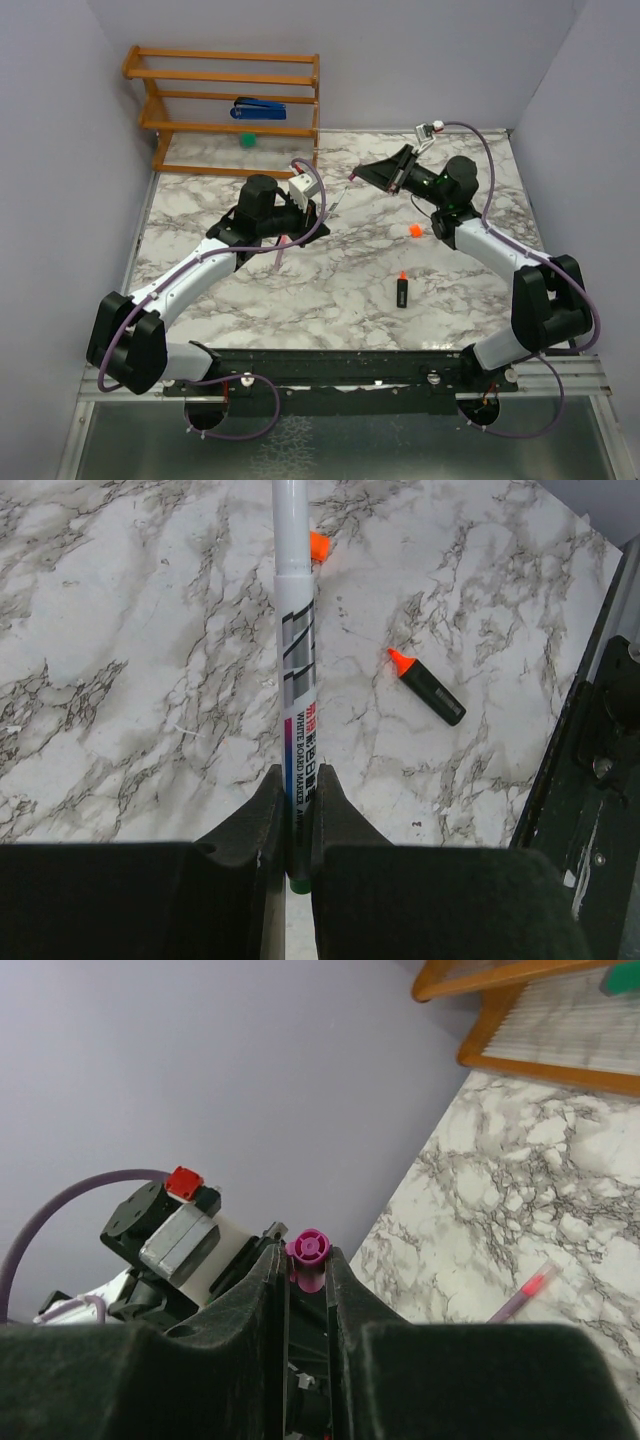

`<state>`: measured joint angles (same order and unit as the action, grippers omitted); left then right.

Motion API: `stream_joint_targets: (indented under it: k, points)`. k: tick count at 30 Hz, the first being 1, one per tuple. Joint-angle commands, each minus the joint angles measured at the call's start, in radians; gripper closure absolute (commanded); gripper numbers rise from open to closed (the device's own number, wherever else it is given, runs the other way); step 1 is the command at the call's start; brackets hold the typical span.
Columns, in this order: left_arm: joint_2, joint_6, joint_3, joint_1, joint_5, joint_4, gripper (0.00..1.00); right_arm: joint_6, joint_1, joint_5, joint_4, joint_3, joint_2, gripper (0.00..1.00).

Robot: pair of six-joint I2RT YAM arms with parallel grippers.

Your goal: Insert the pens into the pen caps

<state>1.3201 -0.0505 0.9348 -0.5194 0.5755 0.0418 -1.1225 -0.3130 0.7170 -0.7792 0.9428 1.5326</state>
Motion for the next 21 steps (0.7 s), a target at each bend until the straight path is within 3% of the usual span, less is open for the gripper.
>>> stream_joint_targets:
  k: [1, 21]
  points:
    - [0.004, 0.015, -0.001, -0.005, -0.002, -0.004, 1.00, 0.057, -0.005, 0.039, 0.045, 0.022, -0.022, 1.00]
    - [0.007, 0.018, 0.002, -0.005, -0.012, -0.005, 1.00, 0.144, -0.018, 0.026, 0.150, 0.027, -0.033, 1.00]
